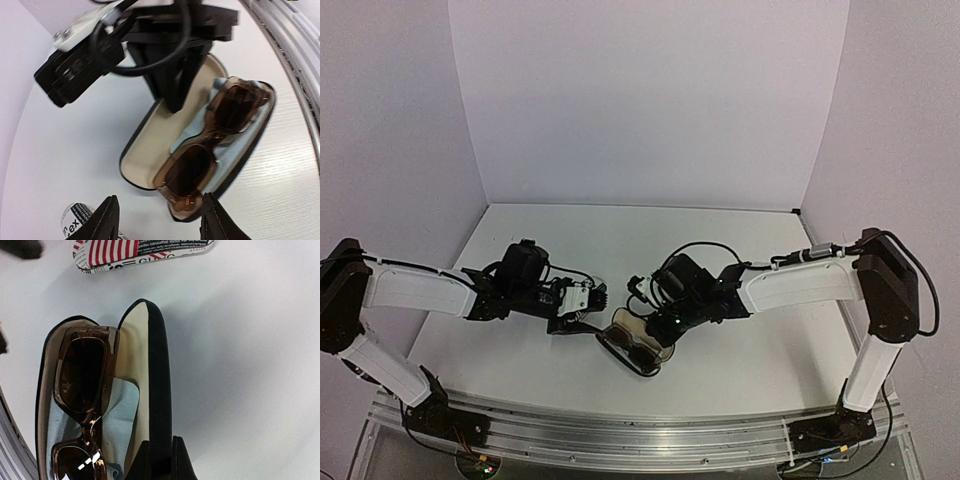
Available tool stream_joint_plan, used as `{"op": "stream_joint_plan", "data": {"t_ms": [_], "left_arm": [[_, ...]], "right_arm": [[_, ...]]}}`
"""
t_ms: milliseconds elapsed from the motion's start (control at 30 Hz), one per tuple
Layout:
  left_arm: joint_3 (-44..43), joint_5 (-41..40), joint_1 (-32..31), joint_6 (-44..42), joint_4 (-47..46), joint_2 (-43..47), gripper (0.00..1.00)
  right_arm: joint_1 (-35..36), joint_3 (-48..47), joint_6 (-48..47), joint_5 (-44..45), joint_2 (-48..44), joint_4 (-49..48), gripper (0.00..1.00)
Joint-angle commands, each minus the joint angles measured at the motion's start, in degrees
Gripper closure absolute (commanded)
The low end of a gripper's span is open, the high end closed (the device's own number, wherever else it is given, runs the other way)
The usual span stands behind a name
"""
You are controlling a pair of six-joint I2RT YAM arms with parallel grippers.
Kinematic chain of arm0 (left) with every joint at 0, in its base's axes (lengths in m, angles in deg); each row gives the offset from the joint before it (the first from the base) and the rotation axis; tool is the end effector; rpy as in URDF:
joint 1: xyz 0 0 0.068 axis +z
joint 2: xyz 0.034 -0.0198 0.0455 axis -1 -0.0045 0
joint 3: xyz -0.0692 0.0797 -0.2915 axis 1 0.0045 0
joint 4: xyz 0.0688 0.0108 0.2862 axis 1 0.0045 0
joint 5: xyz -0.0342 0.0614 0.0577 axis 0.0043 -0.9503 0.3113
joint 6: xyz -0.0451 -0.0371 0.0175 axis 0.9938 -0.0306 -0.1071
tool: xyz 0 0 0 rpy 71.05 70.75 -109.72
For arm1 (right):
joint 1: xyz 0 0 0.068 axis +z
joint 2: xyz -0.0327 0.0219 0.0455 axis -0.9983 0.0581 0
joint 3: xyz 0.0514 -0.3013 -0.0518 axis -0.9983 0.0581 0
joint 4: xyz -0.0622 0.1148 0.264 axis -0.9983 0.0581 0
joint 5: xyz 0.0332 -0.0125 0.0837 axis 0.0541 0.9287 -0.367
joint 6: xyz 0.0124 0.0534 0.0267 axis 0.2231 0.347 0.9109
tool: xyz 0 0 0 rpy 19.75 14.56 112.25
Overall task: Organize the sunglasses
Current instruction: Close the sunglasses case at the center of the board.
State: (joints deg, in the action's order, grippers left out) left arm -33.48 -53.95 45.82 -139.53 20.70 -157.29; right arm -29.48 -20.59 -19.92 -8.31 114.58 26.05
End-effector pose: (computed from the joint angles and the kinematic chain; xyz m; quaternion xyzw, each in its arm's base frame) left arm 0.2123 -0.2356 0.1954 0.7073 0.5075 -0.2061 0.4468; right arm 0.2335 0.3572 0.1832 -0.4039 0.8531 0.1470 0.2957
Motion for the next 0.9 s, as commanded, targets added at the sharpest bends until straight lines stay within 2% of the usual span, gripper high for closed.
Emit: {"op": "stream_joint_plan", "data": {"t_ms": [0,233,400,567,667,867], "left_arm": [[3.6,6.1,-1.5,-9.7,0.4,-0.3,0.48],[1.7,0.8,-1.6,-11.1,-8.1,-8.4,0.51],[0.0,-1.8,-1.3,-10.1,-10.0,-12.4,0.61],[-0.2,0.7,-1.4,-12.6,-9.1,-13.2,0.82],[-0.4,2.4,-1.6,-13.3,-8.4,-13.8,0.91],[-1.1,3.1,-2.0,-15.8,-8.2,-16.6,0.93]], "right_arm": [[0.0,-0.7,-0.7,3.6,-1.9,-1.2,1.0],[0.0,-0.5,-2.4,2.9,-1.4,-1.7,1.0],[0.0,0.6,-3.0,3.4,-1.7,-2.1,1.0],[0.0,0.8,-3.4,3.9,-1.8,-2.8,1.0],[0.0,0.3,-2.6,4.1,-1.4,-3.6,1.0],[0.7,-1.2,-1.5,5.1,-0.1,-4.9,1.0]]}}
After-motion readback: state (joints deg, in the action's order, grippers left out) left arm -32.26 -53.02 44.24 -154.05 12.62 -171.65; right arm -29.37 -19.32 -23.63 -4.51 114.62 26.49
